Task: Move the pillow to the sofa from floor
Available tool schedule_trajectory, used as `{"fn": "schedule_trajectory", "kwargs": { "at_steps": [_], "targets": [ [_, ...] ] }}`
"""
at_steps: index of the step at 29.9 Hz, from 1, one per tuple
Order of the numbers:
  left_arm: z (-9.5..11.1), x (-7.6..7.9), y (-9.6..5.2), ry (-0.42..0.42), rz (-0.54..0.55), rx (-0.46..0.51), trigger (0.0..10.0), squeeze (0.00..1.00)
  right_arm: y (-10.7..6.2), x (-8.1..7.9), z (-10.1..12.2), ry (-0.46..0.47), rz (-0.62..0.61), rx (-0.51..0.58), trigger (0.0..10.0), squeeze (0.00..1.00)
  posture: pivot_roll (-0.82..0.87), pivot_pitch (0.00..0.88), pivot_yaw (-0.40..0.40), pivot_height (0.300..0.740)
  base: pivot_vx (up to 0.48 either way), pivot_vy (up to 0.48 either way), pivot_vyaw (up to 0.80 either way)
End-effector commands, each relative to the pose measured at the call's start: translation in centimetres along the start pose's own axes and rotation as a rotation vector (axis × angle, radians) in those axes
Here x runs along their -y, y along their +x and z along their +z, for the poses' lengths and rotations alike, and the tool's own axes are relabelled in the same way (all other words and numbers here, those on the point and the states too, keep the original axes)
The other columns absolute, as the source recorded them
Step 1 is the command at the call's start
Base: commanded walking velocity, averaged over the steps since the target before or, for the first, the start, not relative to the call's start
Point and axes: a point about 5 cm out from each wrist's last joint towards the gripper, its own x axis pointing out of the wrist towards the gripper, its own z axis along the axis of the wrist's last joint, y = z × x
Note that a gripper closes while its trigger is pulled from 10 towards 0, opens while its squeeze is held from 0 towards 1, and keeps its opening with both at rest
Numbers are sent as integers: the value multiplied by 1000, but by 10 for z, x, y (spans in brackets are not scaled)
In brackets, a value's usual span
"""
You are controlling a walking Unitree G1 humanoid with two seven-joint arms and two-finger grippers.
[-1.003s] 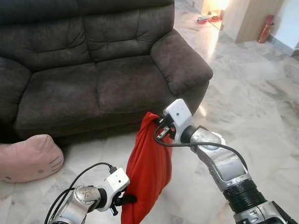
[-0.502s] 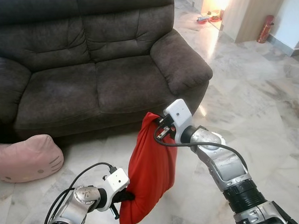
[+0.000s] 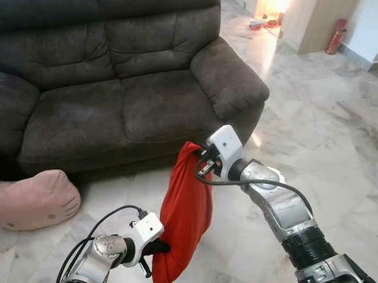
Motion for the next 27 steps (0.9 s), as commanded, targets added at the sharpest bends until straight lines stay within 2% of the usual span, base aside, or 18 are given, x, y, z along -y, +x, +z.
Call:
{"fn": "schedule_trajectory", "kwargs": {
  "at_steps": [1, 25, 26, 27],
  "targets": [
    [-5, 0, -1, -11, 0, -12, 0, 0, 2, 5, 44, -55, -10, 181, 10000, 0, 107, 47, -18, 740, 0, 0, 0],
    [-6, 0, 0, -12, -1, -11, 0, 0, 3, 5, 44, -55, -11, 181, 10000, 0, 107, 47, -18, 740, 0, 0, 0],
    [20, -13, -5, 45, 124, 106, 0, 0, -4, 18, 24, -29, -91, 119, 10000, 0, 111, 52, -10, 740, 0, 0, 0],
    [51, -28, -15, 107, 283, 258, 0, 0, -15, 32, -2, 0, -188, 38, 10000, 0, 108, 49, -9, 740, 0, 0, 0]
  ]
}}
